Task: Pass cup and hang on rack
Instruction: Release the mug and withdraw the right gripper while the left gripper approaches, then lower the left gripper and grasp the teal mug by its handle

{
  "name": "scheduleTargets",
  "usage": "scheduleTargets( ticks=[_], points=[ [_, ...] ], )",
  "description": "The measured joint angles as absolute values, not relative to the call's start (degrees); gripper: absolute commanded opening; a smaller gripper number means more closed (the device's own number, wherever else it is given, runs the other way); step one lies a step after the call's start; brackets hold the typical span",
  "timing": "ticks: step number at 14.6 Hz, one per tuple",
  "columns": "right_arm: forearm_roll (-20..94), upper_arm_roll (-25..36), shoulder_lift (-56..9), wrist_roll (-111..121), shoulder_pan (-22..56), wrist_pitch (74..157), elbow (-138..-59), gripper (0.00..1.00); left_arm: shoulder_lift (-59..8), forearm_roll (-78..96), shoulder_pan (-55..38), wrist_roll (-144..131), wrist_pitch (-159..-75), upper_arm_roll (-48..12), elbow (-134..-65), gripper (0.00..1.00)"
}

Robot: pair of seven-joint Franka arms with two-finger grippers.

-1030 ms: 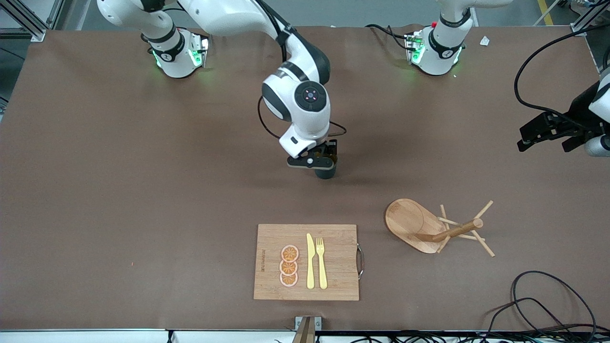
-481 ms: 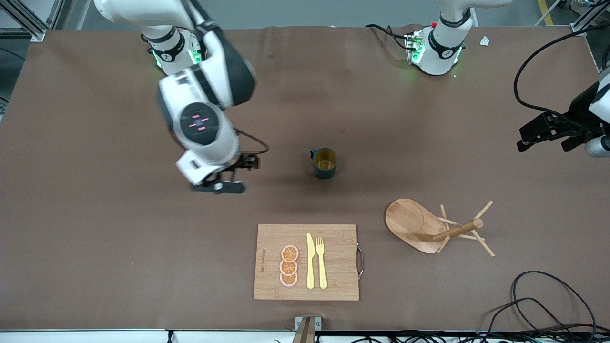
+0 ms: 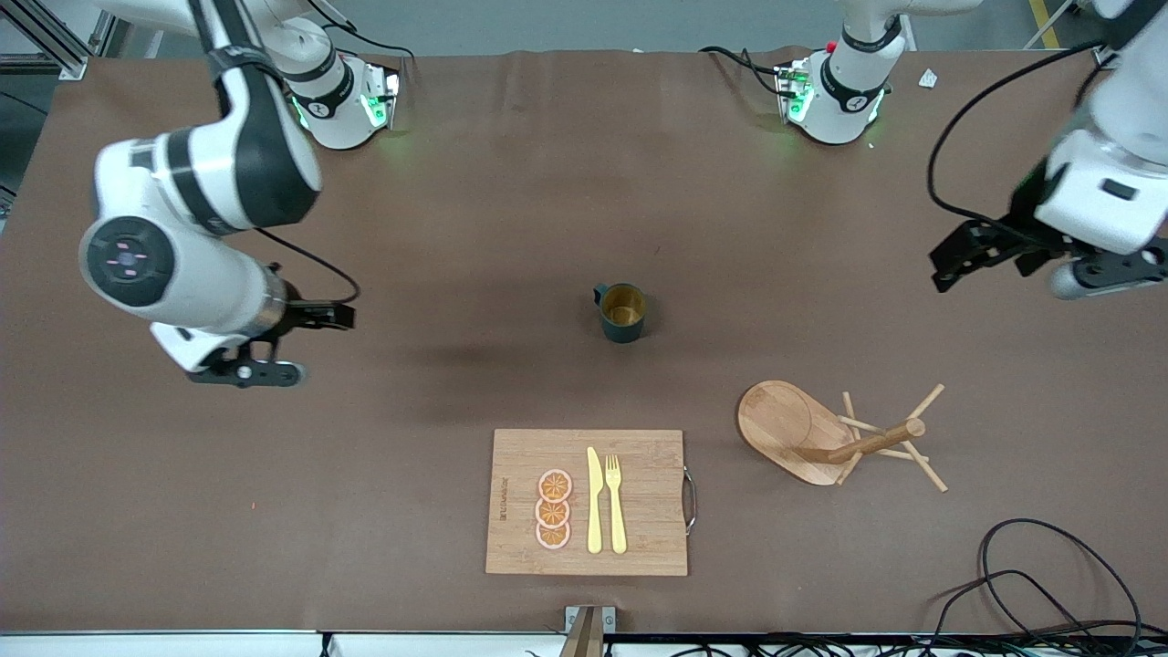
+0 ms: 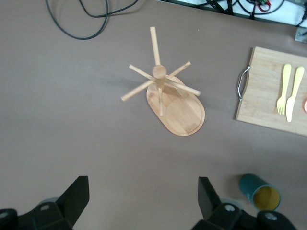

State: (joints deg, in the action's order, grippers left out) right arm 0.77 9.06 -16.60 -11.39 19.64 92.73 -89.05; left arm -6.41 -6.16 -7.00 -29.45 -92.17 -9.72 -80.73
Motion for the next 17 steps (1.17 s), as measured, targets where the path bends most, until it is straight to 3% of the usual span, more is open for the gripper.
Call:
scheduleTargets(
  ticks=[4,11,17],
  points=[
    [0.3,9.1,-12.1,-5.0,12.6,91.5,-91.9,1.0,-8.3,-11.9,-11.3,-46.6,-92.2,-15.9,-81.2,1.0],
    [-1.3,9.0,-7.7,4.1,3.8,88.7,-92.3,1.0,-15.3,-22.9,-27.5,-70.6,-92.3,-16.5,-81.5,1.0],
    [-1.3,9.1,-6.7,7.0,-0.8,87.9,-90.4,1.0,-26.4,-33.7,-42.2,-93.6,-92.8,-16.5,-81.5,1.0]
  ],
)
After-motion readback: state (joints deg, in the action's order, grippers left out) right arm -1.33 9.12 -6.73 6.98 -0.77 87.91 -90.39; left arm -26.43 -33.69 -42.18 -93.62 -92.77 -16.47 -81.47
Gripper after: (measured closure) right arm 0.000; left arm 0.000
